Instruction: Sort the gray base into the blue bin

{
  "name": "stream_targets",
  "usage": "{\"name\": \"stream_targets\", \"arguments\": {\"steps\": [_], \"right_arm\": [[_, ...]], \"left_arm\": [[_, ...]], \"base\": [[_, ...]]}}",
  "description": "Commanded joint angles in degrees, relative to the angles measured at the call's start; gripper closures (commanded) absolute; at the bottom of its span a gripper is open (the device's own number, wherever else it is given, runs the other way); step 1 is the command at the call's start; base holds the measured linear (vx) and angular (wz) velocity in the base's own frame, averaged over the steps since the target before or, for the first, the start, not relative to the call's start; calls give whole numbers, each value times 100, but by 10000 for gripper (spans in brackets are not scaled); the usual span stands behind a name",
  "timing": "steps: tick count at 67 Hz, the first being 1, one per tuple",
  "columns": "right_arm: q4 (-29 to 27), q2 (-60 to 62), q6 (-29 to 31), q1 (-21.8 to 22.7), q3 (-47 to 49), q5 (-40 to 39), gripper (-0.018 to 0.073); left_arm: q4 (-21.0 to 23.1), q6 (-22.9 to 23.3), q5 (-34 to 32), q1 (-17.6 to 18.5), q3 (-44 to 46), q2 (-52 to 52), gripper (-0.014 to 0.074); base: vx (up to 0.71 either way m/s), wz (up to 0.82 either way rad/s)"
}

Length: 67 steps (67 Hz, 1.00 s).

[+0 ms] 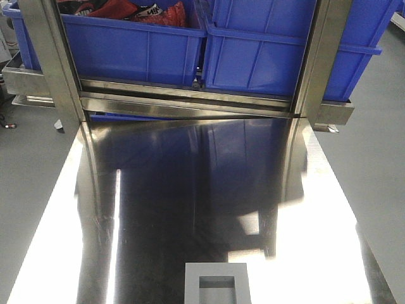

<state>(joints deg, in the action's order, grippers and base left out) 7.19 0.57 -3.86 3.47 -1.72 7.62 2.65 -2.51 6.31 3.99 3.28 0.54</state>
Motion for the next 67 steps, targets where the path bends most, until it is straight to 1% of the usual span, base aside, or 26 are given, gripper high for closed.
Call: {"name": "stream_targets", "arguments": {"steps": [1, 6, 14, 22, 30, 35, 39, 43, 53, 54, 57, 59, 67], "right_arm": [[52, 85, 33, 11, -77, -433, 568], [52, 85, 33, 11, -77, -433, 568], [52, 85, 33, 11, -77, -433, 568], [52, 85, 33, 11, -77, -433, 568], [52, 85, 33, 11, -77, -433, 568], [52, 85, 33, 11, -77, -433, 568], [52, 85, 33, 11, -77, -433, 568], [52, 85, 33, 11, -77, -433, 568], [52, 85, 33, 11, -77, -433, 568], [52, 85, 33, 11, -77, -433, 568], [52, 85, 33, 11, -77, -433, 568], [52, 85, 33, 11, -77, -433, 568], [52, 85, 33, 11, -77, -433, 568]], "left_arm": [[113, 91, 69, 25, 768, -312, 602], [75, -118, 538, 25, 1338, -806, 602], [81, -593, 1155, 25, 2251, -1971, 602], [81, -795, 1793, 25, 3010, -2963, 602], [147, -788, 1916, 25, 3321, -3447, 595], [268, -788, 1881, 31, 3337, -3495, 558], [345, -788, 1881, 31, 3337, -3495, 492], [392, -788, 1894, 31, 3337, -3495, 392], [450, -788, 1897, 31, 3337, -3495, 53], [450, -788, 1899, 31, 3337, -3495, 8], [450, -788, 1899, 31, 3337, -3495, -87], [450, -788, 1899, 31, 3337, -3495, -134], [423, -788, 1899, 31, 3337, -3495, -131]], "base": [[0, 0], [0, 0], [0, 0], [0, 0], [0, 0], [0, 0], [0, 0], [0, 0], [0, 0], [0, 0], [0, 0], [0, 0], [0, 0]]}}
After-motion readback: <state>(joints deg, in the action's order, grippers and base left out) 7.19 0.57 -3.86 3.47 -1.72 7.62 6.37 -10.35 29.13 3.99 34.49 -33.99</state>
